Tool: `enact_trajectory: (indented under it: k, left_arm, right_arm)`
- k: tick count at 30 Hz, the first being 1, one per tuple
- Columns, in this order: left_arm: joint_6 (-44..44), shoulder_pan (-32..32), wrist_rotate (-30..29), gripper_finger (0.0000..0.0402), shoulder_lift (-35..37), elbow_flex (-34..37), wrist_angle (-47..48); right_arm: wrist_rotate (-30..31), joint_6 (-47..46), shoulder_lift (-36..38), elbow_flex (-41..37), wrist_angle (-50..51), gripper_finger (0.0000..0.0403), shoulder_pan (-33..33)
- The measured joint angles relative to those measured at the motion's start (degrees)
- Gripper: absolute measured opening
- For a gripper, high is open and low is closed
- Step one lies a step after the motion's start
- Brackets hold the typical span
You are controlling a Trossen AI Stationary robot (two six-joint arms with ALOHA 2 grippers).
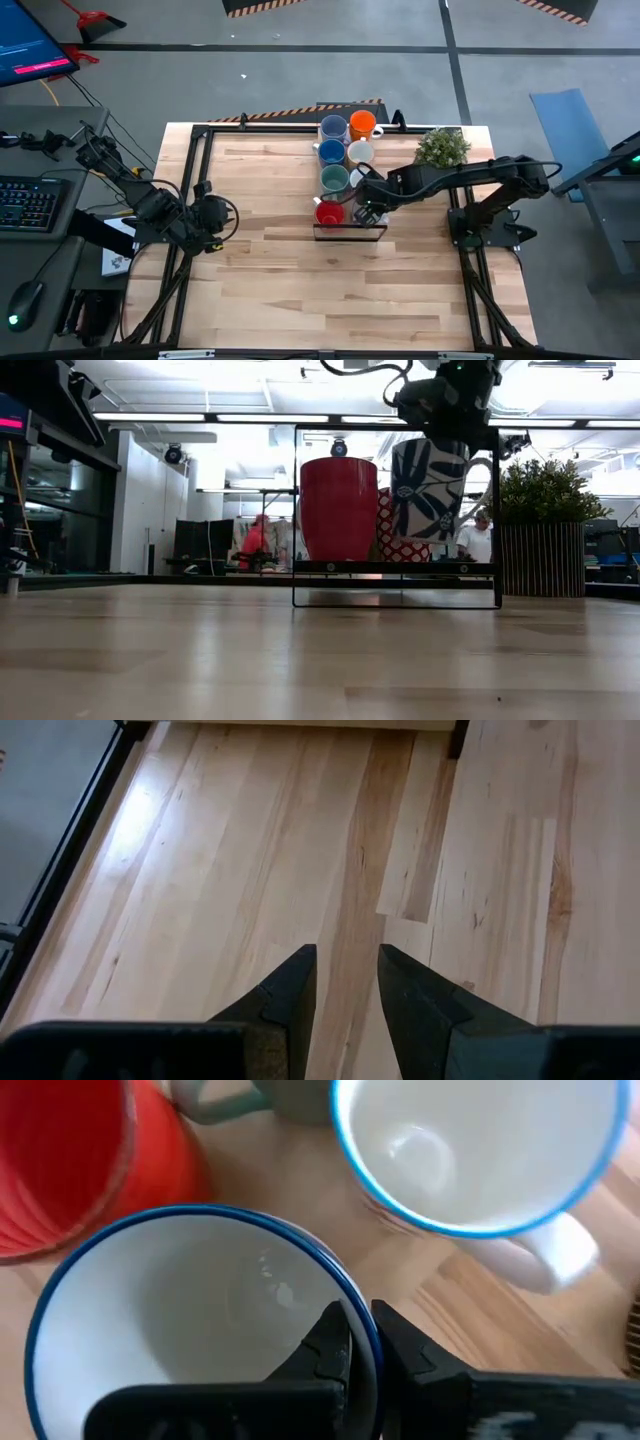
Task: Place coffee mugs
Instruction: Put the blue patterned mug on the shelf next to the red patterned mug
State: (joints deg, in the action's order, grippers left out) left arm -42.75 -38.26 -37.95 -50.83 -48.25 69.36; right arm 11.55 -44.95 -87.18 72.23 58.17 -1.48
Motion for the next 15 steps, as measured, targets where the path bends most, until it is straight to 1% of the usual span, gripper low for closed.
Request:
enact_trajectory:
  k: [9,15]
  left_arm:
    - [0.4,0.0,0.0,0.0099,0.0,0.0,-0.1]
    - [0.4,0.0,0.0,0.0099,0.0,0.0,-0.3]
  right_arm:
    - [-2.1,1.5,-4.5,0.0,-2.1,0.0000,0.0]
    - [-2.8,1.9,-4.6,0.0,-2.9,0.0009,0.0]
